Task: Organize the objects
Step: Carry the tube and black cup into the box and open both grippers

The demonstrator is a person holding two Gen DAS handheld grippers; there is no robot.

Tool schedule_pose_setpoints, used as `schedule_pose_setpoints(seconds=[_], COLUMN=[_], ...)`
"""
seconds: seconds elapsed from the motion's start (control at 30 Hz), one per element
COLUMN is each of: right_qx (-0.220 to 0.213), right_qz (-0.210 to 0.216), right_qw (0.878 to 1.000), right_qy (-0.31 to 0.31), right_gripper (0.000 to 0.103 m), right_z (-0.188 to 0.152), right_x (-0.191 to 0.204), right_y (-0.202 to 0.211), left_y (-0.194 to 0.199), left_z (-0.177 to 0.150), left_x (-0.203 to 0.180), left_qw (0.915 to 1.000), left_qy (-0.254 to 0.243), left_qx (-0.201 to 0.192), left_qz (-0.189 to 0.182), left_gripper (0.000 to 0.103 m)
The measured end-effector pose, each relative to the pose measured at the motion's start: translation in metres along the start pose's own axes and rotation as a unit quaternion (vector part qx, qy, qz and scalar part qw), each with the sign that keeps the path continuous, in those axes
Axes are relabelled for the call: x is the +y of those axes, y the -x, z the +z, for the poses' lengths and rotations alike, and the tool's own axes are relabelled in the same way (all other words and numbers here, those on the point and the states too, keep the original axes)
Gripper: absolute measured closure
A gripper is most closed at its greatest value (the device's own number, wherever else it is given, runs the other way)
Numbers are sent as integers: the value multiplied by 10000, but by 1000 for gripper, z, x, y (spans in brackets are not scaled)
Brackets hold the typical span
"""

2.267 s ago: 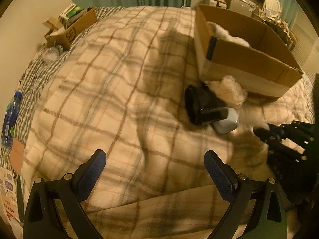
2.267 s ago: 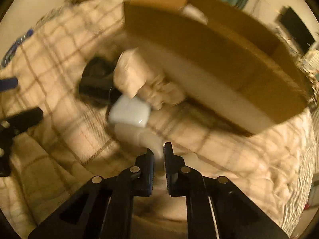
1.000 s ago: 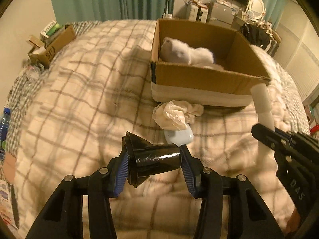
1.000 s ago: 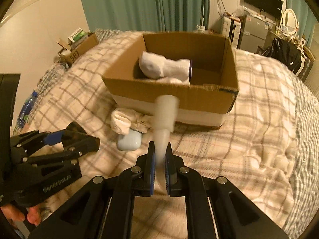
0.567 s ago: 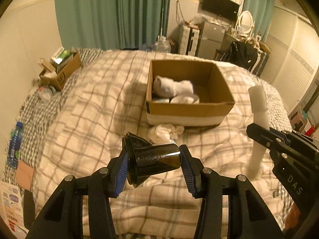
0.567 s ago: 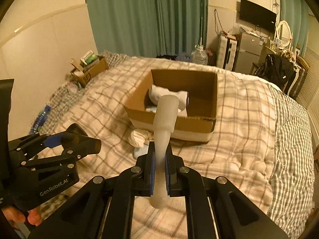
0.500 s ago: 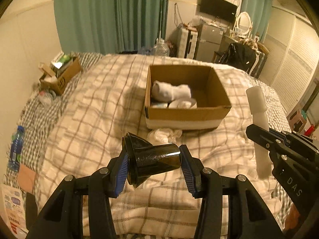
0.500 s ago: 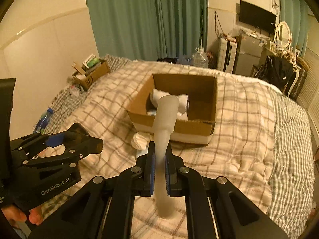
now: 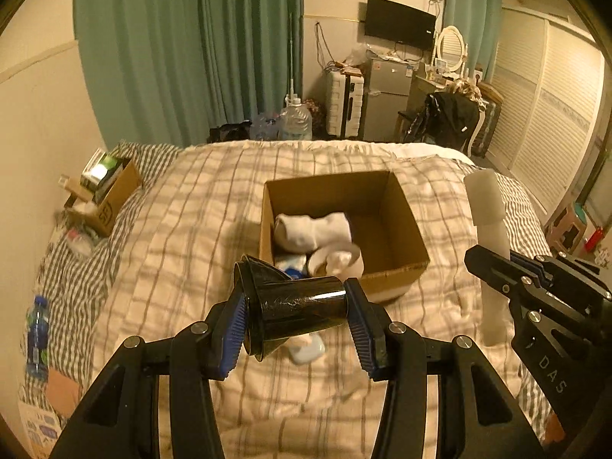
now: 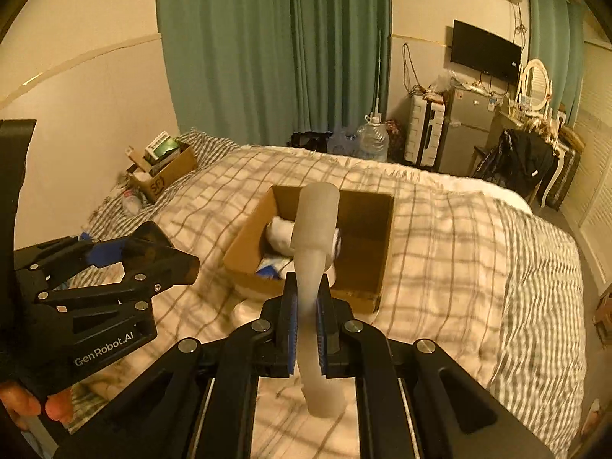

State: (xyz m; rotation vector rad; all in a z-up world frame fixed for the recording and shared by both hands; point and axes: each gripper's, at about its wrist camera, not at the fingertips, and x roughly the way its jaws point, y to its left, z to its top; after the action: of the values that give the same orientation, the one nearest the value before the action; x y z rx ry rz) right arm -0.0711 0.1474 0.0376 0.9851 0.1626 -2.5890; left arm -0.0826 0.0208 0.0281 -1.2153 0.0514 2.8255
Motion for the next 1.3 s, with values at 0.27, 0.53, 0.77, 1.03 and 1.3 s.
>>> schedule_pose_setpoints(seconds=[0.27, 0.53, 0.77, 1.03, 1.3], right_qx=[-27, 139, 336, 435, 164], right_qz=[-162, -209, -230, -312, -586], right_qw=[9998, 9997, 9992, 9983, 9974], right_qy=[64, -78, -66, -243, -374], right_gripper=[96, 96, 96, 90, 49], right_z=[36, 56, 55, 47, 53], right_x=[-21, -47, -57, -70, -75], right_y=[-38, -98, -148, -190, -165], left_y=[-44, -94, -147, -184, -153], left_z=[39, 61, 63, 55, 51], left_x=[-8, -21, -27, -22, -20], left_qw=[10000, 9991, 9985, 9977, 9975], left_qy=[-74, -379, -531, -555, -692], left_qx=[17, -84, -3, 220, -70], left_qz=[-58, -149, -155, -332, -86], left_gripper=[53, 53, 53, 48, 11])
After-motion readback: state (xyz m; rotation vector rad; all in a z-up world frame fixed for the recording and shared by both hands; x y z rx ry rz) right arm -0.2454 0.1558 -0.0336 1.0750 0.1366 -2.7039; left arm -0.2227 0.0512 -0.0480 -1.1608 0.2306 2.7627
